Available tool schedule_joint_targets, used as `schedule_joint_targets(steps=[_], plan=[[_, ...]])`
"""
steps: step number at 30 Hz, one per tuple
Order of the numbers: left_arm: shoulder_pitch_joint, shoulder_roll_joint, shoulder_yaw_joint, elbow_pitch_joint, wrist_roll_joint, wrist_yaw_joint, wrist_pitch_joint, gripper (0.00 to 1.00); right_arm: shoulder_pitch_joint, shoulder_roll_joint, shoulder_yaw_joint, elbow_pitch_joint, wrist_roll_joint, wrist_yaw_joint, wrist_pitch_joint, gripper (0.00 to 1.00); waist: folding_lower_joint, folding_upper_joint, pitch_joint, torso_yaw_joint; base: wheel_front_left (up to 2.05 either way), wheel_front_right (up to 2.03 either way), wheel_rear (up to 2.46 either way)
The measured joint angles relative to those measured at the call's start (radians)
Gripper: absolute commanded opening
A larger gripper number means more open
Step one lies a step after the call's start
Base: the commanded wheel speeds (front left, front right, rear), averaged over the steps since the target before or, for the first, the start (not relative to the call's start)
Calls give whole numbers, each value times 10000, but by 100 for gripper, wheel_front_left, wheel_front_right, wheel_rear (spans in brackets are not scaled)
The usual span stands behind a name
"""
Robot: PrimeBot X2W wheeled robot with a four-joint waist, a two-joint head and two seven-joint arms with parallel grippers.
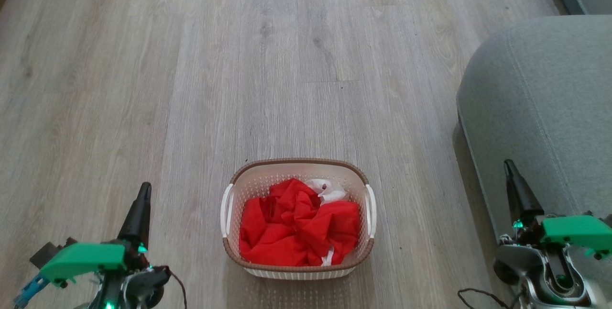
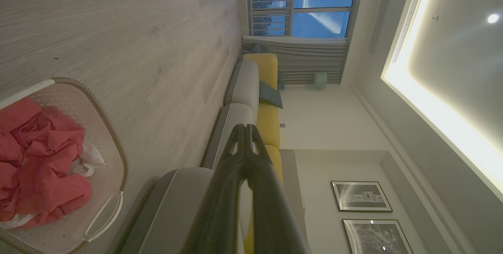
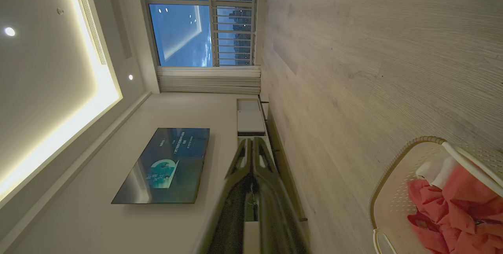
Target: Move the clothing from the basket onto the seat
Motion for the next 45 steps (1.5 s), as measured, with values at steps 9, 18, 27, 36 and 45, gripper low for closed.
schedule_joint_targets(steps=[9,18,27,36,45], plan=[[0,0,0,0,0,0,0,0,0,0,0,0,0,0,0,0,0,0,0,0,0,0,0],[0,0,0,0,0,0,0,0,0,0,0,0,0,0,0,0,0,0,0,0,0,0,0],[0,0,0,0,0,0,0,0,0,0,0,0,0,0,0,0,0,0,0,0,0,0,0],[0,0,0,0,0,0,0,0,0,0,0,0,0,0,0,0,0,0,0,0,0,0,0],[0,0,0,0,0,0,0,0,0,0,0,0,0,0,0,0,0,0,0,0,0,0,0]])
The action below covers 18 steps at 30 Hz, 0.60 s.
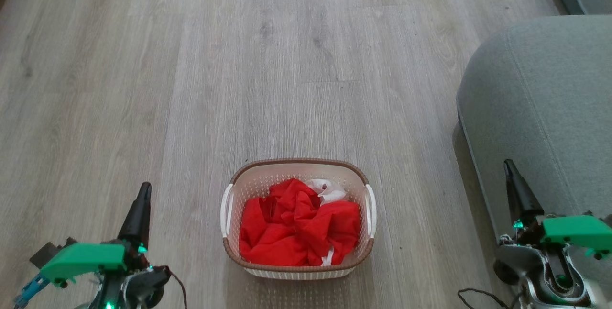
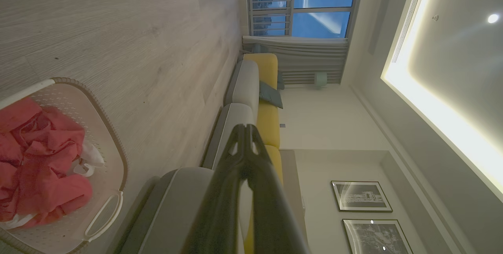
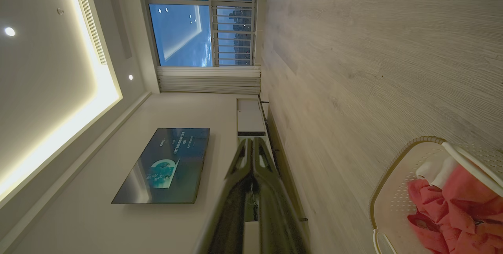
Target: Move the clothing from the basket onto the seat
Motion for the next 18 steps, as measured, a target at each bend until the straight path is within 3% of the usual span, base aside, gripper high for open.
schedule_joint_targets(steps=[18], plan=[[0,0,0,0,0,0,0,0,0,0,0,0,0,0,0,0,0,0,0,0,0,0,0]])
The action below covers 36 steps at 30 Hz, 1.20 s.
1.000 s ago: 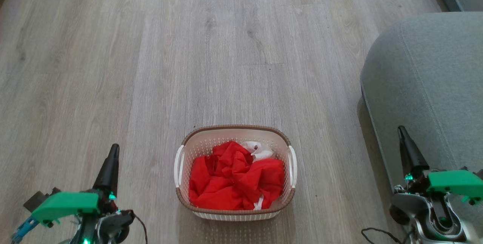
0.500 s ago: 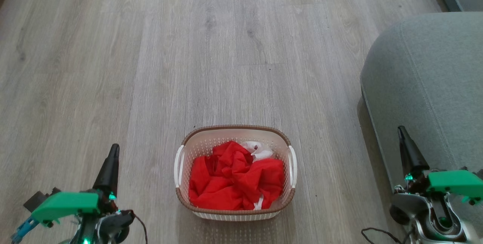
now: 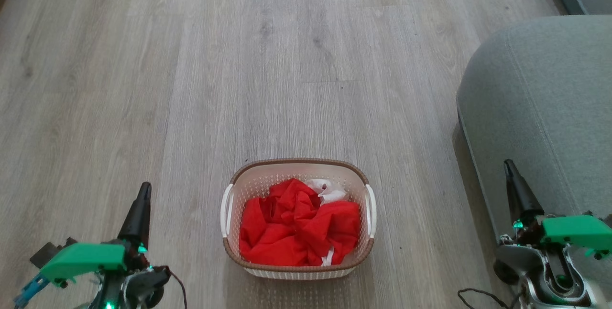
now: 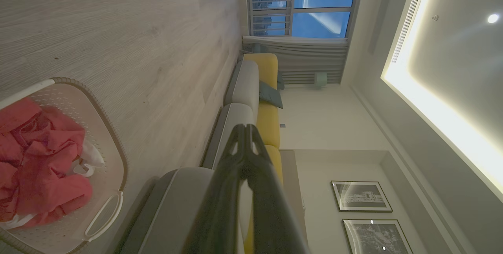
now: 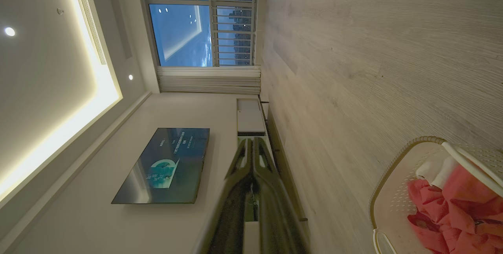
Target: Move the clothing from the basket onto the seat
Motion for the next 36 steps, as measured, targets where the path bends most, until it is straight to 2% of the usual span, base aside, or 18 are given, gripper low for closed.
schedule_joint_targets(steps=[36], plan=[[0,0,0,0,0,0,0,0,0,0,0,0,0,0,0,0,0,0,0,0,0,0,0]])
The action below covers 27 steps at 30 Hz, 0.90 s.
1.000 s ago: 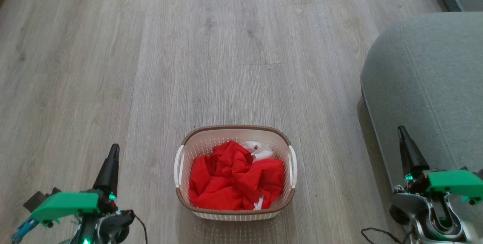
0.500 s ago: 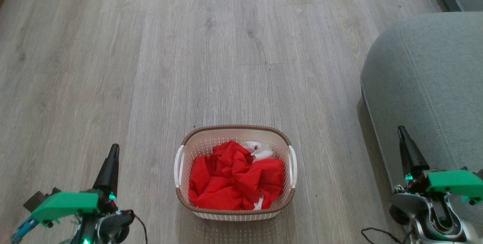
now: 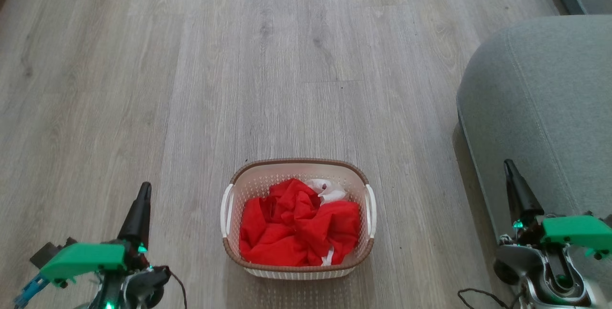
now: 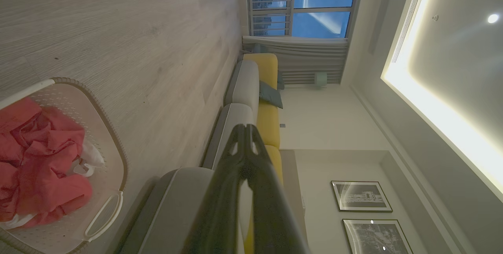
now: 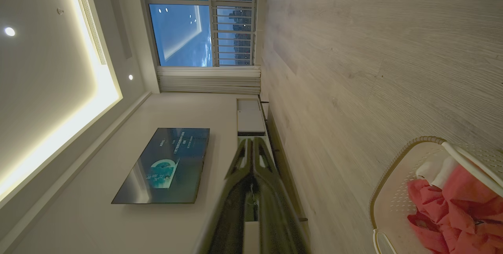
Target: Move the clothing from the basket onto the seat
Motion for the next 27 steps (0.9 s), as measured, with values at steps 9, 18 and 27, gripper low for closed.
schedule_joint_targets(steps=[9,18,27], plan=[[0,0,0,0,0,0,0,0,0,0,0,0,0,0,0,0,0,0,0,0,0,0,0],[0,0,0,0,0,0,0,0,0,0,0,0,0,0,0,0,0,0,0,0,0,0,0],[209,-42,-6,414,4,21,-12,100,116,46,40,477,-2,4,-4,100,0,0,1,-1,0,0,0]])
